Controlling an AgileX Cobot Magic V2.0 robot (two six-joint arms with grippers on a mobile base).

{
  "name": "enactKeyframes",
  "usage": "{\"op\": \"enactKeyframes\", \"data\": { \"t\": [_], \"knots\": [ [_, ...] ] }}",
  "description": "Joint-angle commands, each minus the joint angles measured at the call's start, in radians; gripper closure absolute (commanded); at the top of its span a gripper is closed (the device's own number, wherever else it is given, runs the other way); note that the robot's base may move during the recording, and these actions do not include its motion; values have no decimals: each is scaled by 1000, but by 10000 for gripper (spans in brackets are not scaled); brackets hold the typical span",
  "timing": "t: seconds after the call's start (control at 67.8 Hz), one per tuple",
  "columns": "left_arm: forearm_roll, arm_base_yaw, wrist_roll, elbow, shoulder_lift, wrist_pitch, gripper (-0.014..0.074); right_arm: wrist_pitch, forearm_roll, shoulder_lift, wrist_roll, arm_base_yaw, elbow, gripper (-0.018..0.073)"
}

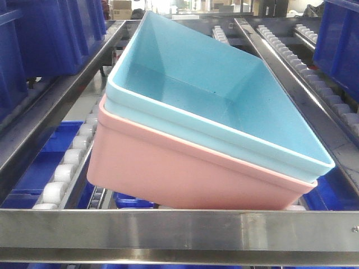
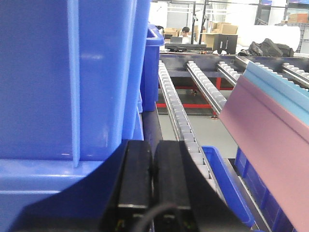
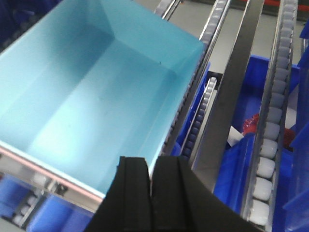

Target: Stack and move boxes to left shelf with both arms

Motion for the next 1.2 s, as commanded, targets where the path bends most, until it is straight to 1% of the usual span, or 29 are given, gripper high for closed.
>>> {"op": "enactKeyframes", "data": {
  "t": [0.0,0.074,0.133,0.192,0.28,0.443,0.531,0.649,0.782,0.871,1.181],
  "knots": [
    [0,4,1,29,-16,-81,601,-86,112,-4,-181,-66,11,505],
    [0,4,1,29,-16,-81,601,-143,258,-32,-313,-165,78,505],
    [0,4,1,29,-16,-81,601,-201,328,-69,-353,-246,138,505],
    [0,4,1,29,-16,-81,601,-257,343,-133,-349,-327,206,505],
    [0,4,1,29,-16,-81,601,-303,343,-246,-347,-414,296,505],
    [0,4,1,29,-16,-81,601,-306,343,-464,-347,-513,432,505],
    [0,4,1,29,-16,-81,601,-313,343,-549,-347,-539,491,505],
    [0,4,1,29,-15,-81,601,-396,346,-540,-343,-552,553,505],
    [0,4,1,29,-15,-81,601,-443,345,-546,-344,-552,552,505],
    [0,4,1,29,-15,-81,601,-499,345,-546,-344,-552,552,505],
    [0,4,1,29,-15,-81,601,-507,345,-546,-344,-552,552,505]
  ]
}}
